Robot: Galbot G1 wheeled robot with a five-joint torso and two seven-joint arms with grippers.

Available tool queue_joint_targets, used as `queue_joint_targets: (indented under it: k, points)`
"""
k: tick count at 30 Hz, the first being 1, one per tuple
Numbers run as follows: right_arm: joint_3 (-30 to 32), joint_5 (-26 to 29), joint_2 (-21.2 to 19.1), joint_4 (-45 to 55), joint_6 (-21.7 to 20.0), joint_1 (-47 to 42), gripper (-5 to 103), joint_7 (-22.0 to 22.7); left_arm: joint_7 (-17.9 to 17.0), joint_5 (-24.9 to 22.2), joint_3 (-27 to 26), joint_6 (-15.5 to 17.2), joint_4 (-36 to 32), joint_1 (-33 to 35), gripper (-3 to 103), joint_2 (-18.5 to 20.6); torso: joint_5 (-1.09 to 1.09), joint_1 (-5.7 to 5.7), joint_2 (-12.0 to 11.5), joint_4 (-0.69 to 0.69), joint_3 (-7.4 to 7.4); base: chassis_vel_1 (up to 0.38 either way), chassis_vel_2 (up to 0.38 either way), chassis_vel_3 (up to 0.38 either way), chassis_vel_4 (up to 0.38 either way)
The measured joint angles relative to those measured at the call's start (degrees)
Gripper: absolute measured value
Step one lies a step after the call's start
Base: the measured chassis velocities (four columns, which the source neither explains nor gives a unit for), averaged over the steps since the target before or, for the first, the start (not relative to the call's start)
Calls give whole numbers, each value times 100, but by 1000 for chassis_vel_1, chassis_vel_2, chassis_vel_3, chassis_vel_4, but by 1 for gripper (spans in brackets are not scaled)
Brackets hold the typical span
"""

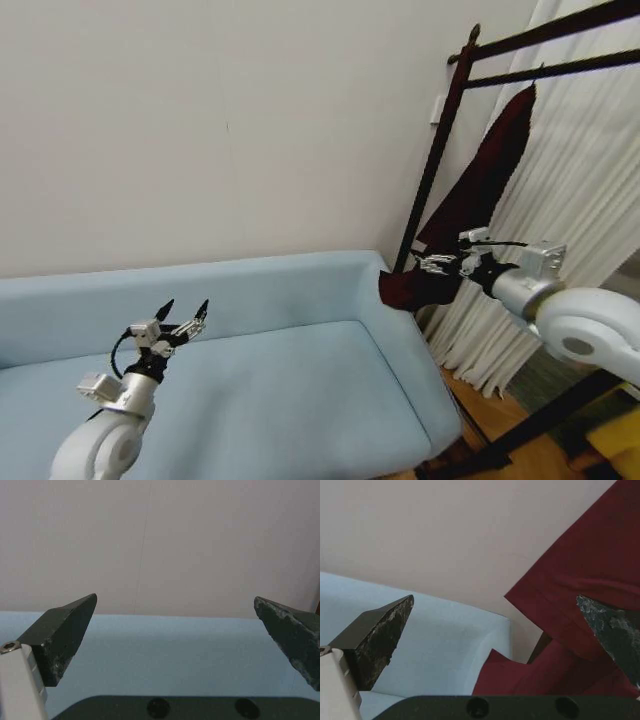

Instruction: Pick up the clothes from the sofa and hang them on the clothes hanger.

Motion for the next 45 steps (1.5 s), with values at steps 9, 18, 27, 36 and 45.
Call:
queue_joint_targets:
  k: [9,18,27,36,45]
  points:
    - [-595,-754,-148,-242,281,129,100,-45,0,20,2,28,-160,73,100,4,1,0,0,-5,0,0,0,0,0]
    - [16,-1475,1210,-1500,954,-664,100,8,8,57,17,67,-173,52,100,173,1,1,-1,0,2,0,0,0,0]
    - [4152,-2814,3537,-2126,722,-4633,100,489,-10,60,-124,69,-271,247,100,212,12,4,-3,6,3,0,0,0,0]
    - [5550,-4324,4954,-1688,936,-7258,100,236,-66,122,-82,-96,-292,447,100,130,-3,-1,-1,-7,-1,0,0,0,0]
    - [6809,-6291,6445,-734,783,-9192,100,-667,-22,626,62,-495,-234,890,100,-672,-3,-1,0,-4,-1,0,0,0,0]
